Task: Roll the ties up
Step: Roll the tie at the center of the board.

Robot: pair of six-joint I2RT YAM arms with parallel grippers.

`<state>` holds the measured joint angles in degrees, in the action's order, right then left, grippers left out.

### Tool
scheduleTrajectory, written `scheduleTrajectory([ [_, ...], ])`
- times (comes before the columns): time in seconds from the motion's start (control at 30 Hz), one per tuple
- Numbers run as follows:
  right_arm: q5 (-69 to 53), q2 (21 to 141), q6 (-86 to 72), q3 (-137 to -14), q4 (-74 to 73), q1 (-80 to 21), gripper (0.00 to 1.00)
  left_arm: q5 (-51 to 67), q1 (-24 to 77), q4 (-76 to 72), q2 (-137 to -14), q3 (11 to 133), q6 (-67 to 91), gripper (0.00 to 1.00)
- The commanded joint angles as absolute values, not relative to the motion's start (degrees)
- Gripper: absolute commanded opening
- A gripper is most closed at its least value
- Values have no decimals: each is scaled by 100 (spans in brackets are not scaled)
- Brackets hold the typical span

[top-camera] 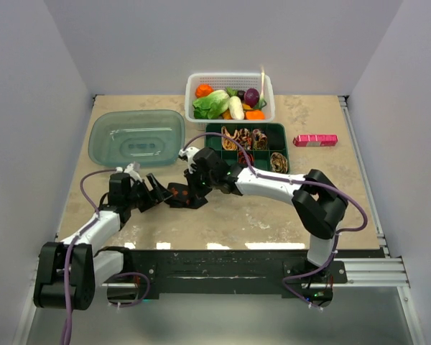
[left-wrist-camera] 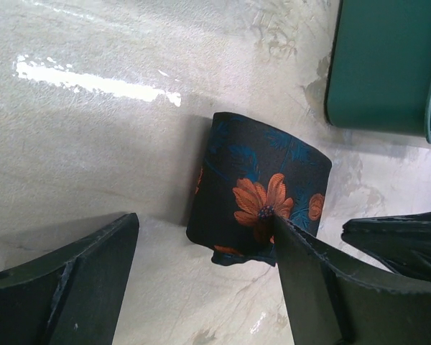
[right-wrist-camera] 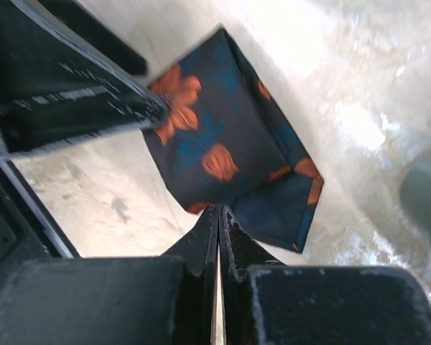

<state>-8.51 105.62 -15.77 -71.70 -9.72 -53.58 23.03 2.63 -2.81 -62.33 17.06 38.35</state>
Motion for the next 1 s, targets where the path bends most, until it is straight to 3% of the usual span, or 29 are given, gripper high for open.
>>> scheduleTrajectory([
  [0.0,-923,10625,-1512,-7629,-774,-5361,0,2461,202,-747,-6310,1687,3736,80],
  [0.43,-783,11215,-1459,-7726,-624,-5361,0,2549,202,-993,-6591,1670,3604,80],
  [0.97,-404,11066,-1345,-7041,-466,-5256,0,3752,211,-1792,-7663,1591,3752,80],
])
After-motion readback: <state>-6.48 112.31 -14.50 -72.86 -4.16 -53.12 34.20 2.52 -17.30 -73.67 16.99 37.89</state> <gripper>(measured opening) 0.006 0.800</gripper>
